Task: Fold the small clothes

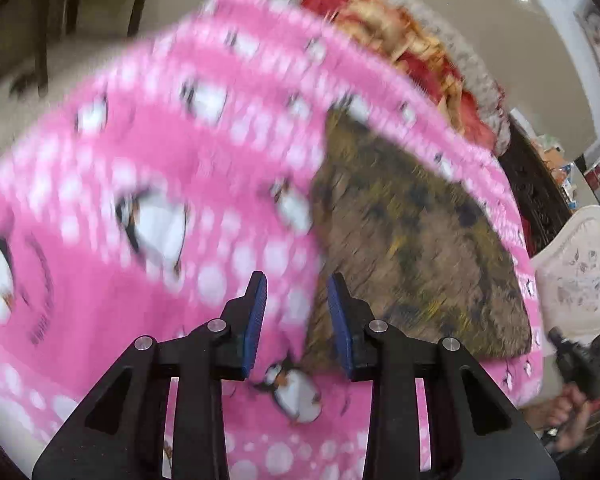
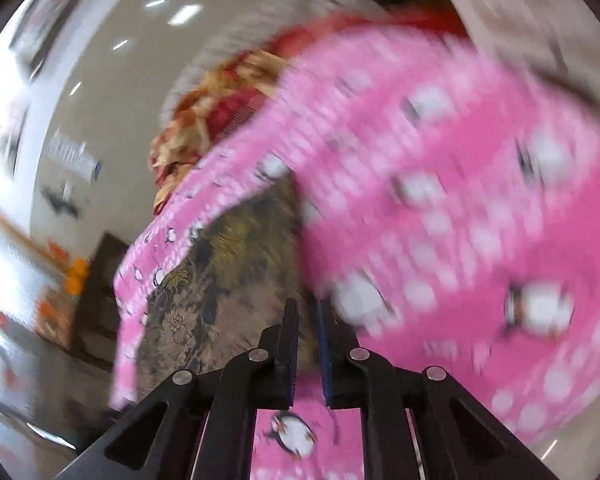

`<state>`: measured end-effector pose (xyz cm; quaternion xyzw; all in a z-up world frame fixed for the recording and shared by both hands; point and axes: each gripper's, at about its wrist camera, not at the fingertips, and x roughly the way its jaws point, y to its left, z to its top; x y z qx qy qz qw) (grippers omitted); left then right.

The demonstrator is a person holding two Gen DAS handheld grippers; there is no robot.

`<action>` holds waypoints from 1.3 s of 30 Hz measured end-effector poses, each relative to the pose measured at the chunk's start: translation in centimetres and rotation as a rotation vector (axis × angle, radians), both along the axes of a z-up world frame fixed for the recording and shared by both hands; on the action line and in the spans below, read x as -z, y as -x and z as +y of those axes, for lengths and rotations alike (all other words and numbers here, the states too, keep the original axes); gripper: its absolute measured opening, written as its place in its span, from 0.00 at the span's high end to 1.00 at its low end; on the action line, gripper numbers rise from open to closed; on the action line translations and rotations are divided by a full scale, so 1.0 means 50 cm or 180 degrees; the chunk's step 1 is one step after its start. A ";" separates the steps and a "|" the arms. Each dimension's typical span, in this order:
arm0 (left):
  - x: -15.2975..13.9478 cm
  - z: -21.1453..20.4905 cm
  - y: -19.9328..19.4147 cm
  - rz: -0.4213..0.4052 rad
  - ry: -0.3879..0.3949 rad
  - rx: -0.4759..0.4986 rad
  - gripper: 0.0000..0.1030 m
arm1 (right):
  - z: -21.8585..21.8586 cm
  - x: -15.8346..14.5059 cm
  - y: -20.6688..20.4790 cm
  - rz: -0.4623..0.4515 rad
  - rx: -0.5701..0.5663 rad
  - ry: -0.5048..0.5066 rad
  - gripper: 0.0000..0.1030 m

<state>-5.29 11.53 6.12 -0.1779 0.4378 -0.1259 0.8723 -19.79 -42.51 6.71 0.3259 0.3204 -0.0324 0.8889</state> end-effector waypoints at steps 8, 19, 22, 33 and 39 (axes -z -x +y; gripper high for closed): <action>0.095 -0.183 -0.011 -0.0281 -0.0986 0.0517 0.69 | 0.239 0.057 -0.144 0.0366 -0.0903 0.1987 0.92; -0.056 -0.194 -0.136 -0.0695 -0.0585 0.0213 0.55 | 0.189 -0.026 -0.232 0.0356 -0.0576 0.1957 0.84; -0.052 -0.240 -0.265 -0.0718 -0.0534 0.0167 0.48 | 0.200 -0.057 -0.343 0.0169 -0.0298 0.1912 0.63; 0.115 -0.191 -0.413 -0.0117 -0.0672 -0.0157 0.46 | 0.089 0.117 -0.510 0.0627 -0.0359 0.1460 0.56; 0.114 -0.189 -0.413 -0.0117 -0.0817 -0.0182 0.45 | 0.084 0.112 -0.514 0.0620 -0.0395 0.1457 0.52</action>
